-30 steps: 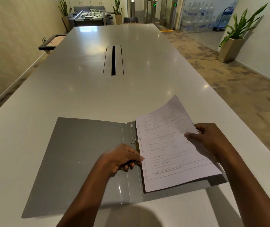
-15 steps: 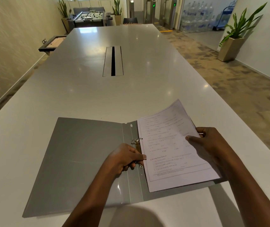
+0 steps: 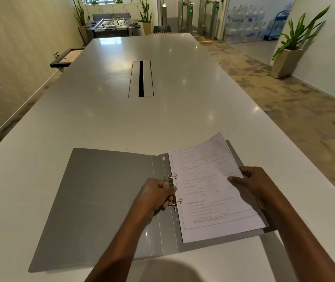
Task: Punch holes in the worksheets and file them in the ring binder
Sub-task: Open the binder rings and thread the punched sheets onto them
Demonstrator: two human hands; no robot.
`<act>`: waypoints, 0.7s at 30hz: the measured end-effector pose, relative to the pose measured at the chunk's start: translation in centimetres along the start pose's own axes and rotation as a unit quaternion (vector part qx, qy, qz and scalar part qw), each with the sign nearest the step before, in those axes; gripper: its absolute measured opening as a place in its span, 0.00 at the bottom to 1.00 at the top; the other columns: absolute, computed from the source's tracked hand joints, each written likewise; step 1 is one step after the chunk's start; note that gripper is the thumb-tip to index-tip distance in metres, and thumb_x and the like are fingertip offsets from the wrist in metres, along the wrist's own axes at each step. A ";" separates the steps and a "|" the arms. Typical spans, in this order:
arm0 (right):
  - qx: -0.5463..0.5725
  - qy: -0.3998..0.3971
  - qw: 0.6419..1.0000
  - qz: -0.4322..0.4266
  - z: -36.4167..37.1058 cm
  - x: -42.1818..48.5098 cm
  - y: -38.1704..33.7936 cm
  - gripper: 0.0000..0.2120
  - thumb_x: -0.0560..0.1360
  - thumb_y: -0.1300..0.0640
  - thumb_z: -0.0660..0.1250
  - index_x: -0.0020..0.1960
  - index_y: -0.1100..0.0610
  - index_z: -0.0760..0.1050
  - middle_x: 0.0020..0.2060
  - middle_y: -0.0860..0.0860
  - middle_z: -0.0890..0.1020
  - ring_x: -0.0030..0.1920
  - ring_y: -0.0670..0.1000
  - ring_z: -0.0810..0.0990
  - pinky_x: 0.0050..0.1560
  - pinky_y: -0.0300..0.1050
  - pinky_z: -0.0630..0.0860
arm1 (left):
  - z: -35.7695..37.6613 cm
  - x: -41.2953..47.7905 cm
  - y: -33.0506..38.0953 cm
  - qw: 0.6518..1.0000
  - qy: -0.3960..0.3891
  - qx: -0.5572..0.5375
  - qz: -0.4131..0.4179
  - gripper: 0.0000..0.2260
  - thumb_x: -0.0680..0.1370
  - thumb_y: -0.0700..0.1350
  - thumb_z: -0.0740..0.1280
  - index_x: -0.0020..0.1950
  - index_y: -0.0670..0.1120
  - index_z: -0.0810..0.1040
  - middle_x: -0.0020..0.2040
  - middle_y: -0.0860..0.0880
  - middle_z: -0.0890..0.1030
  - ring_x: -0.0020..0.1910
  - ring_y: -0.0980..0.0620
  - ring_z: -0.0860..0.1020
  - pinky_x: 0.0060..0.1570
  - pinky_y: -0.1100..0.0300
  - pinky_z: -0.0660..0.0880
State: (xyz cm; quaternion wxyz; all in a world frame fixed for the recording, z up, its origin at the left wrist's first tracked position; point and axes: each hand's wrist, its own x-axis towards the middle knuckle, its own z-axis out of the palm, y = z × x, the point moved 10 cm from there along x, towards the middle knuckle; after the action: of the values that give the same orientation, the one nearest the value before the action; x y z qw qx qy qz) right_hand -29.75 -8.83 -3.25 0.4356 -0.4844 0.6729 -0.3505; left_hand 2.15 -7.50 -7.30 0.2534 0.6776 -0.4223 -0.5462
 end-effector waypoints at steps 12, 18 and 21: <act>-0.076 -0.025 0.997 0.024 1.0 1.7 2.4 0.14 0.77 0.60 0.74 0.62 0.63 0.82 0.55 0.56 0.87 0.47 0.56 0.87 0.51 0.53 0.84 | -2.7 0.4 2.0 0.991 0.078 -0.066 0.086 0.08 0.80 0.39 0.69 0.43 0.41 0.85 0.39 0.37 0.85 0.32 0.48 0.79 0.33 0.55 0.75; -0.117 0.072 0.991 0.004 -1.2 2.3 2.0 0.20 0.74 0.51 0.78 0.60 0.60 0.79 0.51 0.54 0.83 0.48 0.53 0.82 0.43 0.45 0.78 | -3.3 0.5 3.5 0.979 0.119 -0.077 0.146 0.06 0.77 0.38 0.70 0.46 0.47 0.85 0.36 0.48 0.85 0.35 0.52 0.81 0.41 0.54 0.80; -0.152 0.091 0.984 -0.023 -1.4 2.5 1.3 0.16 0.75 0.51 0.76 0.58 0.58 0.80 0.44 0.51 0.83 0.43 0.47 0.80 0.40 0.42 0.75 | -3.3 0.5 3.3 0.976 0.125 -0.106 0.145 0.07 0.76 0.40 0.71 0.49 0.49 0.86 0.45 0.47 0.86 0.43 0.51 0.85 0.51 0.53 0.83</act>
State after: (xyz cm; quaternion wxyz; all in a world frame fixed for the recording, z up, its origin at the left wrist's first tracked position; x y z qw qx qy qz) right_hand -31.88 -10.82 -4.47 0.2855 -0.5260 0.7442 -0.2966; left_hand 4.30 -9.99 -3.97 0.4507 0.6415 -0.4210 -0.4561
